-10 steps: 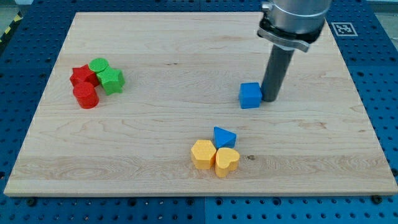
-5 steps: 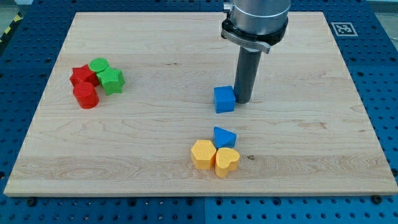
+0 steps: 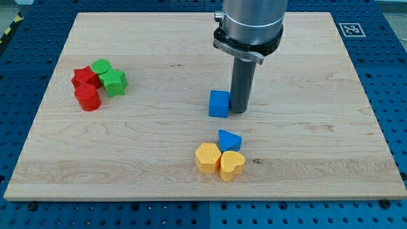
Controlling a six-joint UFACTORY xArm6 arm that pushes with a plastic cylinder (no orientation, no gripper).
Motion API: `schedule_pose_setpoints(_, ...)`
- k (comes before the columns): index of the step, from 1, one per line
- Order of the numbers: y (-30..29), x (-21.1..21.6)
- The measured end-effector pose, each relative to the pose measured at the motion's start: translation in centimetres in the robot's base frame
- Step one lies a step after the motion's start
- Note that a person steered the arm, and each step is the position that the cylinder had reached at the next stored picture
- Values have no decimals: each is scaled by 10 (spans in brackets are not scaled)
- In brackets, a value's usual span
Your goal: Slide the blue cube bottom right to the green star
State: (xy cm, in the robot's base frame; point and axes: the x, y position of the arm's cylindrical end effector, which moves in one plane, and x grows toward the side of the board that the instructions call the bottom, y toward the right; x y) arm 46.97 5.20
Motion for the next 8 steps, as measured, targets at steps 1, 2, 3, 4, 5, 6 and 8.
schedule_pose_setpoints(1, -16, 0)
schedule_pose_setpoints(2, -39, 0)
schedule_pose_setpoints(3, -69, 0)
schedule_pose_setpoints(4, -95, 0)
schedule_pose_setpoints(5, -121, 0)
schedule_pose_setpoints(6, -142, -3)
schedule_pose_setpoints(8, -164, -10)
